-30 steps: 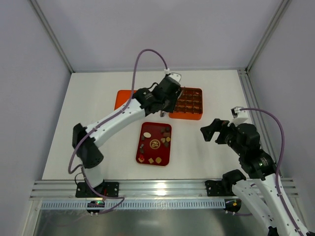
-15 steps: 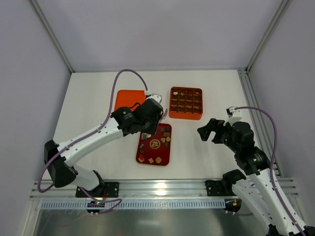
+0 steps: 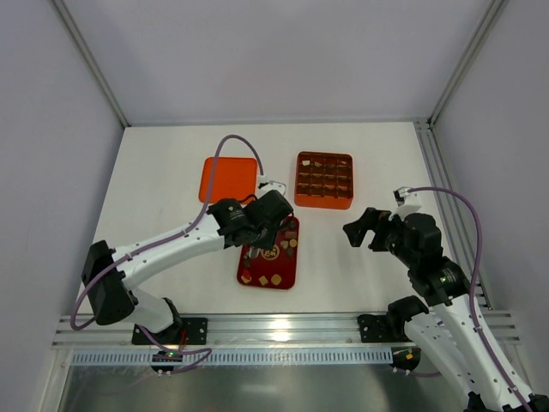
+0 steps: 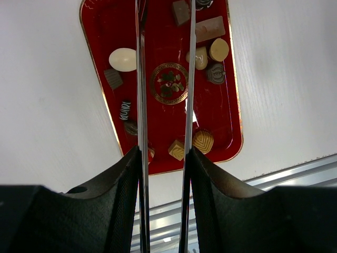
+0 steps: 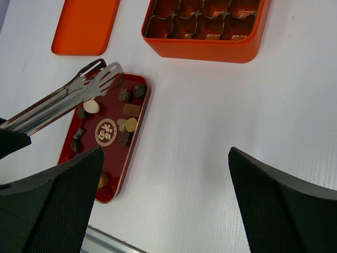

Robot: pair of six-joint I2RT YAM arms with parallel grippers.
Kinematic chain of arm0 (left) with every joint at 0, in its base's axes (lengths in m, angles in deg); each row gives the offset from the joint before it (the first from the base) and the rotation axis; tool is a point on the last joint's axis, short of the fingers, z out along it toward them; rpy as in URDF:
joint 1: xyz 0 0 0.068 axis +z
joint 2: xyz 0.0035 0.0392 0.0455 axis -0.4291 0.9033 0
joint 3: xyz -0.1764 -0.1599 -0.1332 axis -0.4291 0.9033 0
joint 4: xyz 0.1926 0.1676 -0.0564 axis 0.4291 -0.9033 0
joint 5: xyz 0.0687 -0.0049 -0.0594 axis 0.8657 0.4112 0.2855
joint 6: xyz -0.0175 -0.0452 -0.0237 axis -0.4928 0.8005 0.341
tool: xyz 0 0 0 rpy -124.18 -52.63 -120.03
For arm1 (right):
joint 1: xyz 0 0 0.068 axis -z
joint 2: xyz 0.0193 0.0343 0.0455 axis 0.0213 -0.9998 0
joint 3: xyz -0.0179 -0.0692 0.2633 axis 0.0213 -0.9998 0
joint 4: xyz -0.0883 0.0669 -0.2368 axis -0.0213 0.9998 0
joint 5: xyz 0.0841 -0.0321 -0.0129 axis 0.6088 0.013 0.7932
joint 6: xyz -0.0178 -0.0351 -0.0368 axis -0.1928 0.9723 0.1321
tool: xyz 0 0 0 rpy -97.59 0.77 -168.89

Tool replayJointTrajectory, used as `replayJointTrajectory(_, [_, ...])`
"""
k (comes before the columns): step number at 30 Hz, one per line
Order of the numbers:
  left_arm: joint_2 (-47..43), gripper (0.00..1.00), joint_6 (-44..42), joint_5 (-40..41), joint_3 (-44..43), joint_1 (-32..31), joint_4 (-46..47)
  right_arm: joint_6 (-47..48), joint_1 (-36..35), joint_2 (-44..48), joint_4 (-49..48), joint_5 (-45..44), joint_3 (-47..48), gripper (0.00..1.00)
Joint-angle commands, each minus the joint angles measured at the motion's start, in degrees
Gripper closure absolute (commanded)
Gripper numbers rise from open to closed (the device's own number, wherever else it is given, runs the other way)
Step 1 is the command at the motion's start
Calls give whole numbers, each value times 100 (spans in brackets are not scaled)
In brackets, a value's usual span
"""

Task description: Pack the chocolate

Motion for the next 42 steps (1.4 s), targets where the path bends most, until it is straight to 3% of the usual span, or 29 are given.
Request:
replayJointTrajectory(1, [50, 59, 168, 208, 34, -45, 146, -29, 9, 80, -185, 4, 13, 0])
replayJointTrajectory(20, [322, 61, 265, 75, 245, -239, 208, 6, 9, 53, -202, -14, 31, 0])
replayJointTrajectory(29, [384, 82, 239, 119, 140, -291, 112, 15, 9, 18, -211, -14, 49, 0])
replayJointTrajectory(37, [252, 84, -25, 330, -738, -300, -187, 15, 9, 9, -211, -14, 84, 0])
replayJointTrajectory(42, [681, 84, -394, 409, -1669, -257, -126, 41, 9, 18, -150, -67, 163, 0])
